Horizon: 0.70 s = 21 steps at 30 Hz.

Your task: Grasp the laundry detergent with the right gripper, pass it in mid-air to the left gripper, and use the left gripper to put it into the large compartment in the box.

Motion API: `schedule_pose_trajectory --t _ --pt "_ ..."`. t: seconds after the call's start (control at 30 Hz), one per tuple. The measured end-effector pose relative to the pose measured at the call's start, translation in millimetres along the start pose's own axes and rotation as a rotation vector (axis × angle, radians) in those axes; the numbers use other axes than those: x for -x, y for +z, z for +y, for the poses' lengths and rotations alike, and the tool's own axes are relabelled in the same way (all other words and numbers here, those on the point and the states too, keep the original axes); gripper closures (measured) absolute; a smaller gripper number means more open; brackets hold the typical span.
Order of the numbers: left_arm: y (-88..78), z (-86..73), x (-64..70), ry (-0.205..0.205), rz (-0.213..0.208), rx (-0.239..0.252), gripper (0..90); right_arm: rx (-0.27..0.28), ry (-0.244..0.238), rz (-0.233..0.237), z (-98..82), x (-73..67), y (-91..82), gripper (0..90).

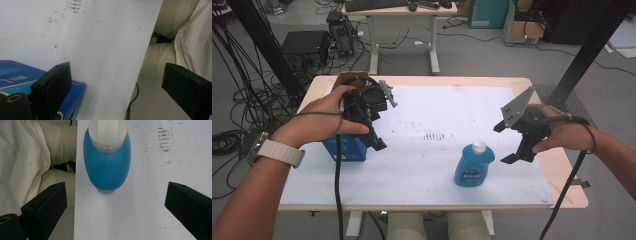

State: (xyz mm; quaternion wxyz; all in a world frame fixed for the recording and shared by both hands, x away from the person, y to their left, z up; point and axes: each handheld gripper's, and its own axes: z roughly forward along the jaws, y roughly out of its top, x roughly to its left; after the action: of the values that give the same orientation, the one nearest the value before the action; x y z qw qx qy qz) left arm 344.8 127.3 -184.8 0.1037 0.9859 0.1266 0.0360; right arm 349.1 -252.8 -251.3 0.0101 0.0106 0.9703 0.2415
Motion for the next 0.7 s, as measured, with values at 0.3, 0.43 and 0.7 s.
schedule_pose_trajectory --t 0.3,0.43,0.7 --pt "1.6 0.1 -1.1 -0.003 -0.001 -0.003 9.6 0.059 0.03 -0.001 -9.2 0.6 9.1 4.1" --pt "2.4 -0.1 -1.1 -0.006 -0.001 0.0 9.6 0.052 0.002 0.004 -11.4 2.0 11.4 4.3" --pt "2.5 -0.7 -0.9 -0.011 0.002 -0.001 9.7 0.064 0.003 0.005 -16.2 1.3 17.5 4.3"
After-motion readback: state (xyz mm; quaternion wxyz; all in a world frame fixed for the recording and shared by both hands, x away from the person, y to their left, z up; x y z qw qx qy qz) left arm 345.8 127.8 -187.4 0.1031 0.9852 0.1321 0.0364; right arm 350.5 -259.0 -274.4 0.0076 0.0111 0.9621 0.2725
